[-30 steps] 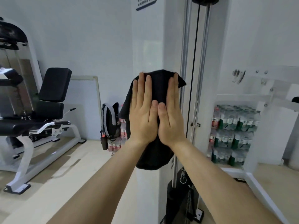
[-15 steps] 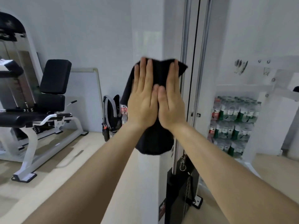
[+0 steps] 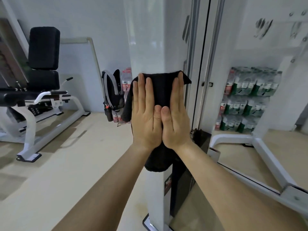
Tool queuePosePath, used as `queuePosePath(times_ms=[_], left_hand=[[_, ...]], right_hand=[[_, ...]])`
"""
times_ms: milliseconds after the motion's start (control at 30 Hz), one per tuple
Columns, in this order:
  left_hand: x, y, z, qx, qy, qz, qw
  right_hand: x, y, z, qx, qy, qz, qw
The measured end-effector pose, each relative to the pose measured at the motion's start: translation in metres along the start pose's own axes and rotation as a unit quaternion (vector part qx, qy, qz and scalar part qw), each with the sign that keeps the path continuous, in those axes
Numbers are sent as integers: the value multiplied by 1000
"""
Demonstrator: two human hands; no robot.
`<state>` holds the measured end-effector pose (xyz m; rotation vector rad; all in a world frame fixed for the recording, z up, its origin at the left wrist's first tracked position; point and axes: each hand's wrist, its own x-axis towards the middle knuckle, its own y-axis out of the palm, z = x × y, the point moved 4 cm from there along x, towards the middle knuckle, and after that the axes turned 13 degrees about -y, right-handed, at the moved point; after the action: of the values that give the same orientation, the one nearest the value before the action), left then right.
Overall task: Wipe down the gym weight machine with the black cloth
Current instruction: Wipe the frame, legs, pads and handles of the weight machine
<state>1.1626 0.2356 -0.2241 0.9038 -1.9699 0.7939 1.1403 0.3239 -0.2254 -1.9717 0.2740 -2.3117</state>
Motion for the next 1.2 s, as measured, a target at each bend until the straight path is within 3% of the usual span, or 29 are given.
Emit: queuePosePath(times_ms=[333,467,633,733,967,1067,1200], left_hand=[[-119,18,57,43,-48,65,996],[-100,8,45,54,-33,95,993],[-31,-2,14,30,-6,56,998],[-39,-1,18,39,-16,59,997],[-158,-5,50,59,-128,185,973],[-155,-23,37,31,-174,197,964],[-111,-53,30,4,-161,142,977]], right_hand=[[-128,15,-10,-51,41,78,995],[-109,9,-10,-68,21,101,992],[-37,0,-11,-53,24,56,997],[-46,2,-12,-59,19,50,997],[-153,15,4,-93,110,117,983],[-141,20,15,-72,144,92,983],[-82,27,18,-69,193,-2,979]])
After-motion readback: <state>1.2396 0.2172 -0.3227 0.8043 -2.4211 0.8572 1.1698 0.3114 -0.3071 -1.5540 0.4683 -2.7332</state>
